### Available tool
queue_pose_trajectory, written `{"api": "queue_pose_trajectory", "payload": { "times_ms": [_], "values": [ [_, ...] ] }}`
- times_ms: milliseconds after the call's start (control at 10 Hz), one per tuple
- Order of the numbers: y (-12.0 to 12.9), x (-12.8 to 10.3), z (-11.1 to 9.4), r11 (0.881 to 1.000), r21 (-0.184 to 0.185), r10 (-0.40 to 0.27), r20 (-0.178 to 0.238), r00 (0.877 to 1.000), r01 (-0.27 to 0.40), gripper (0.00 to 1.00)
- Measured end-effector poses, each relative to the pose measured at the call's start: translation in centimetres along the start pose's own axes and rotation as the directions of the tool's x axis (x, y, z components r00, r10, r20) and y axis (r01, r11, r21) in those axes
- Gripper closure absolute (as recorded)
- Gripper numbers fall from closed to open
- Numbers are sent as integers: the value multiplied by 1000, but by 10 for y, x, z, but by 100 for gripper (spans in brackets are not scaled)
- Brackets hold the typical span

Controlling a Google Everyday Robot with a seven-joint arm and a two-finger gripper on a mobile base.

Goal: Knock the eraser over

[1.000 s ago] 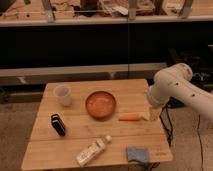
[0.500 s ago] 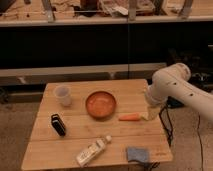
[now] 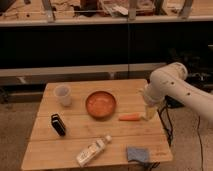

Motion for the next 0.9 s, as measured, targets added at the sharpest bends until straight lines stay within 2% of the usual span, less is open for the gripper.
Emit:
{"api": "queue_pose_trajectory", "payload": {
  "times_ms": [900],
  "values": [
    [-12,-19,7,999,16,-51,21,998,51,20]
  ]
}}
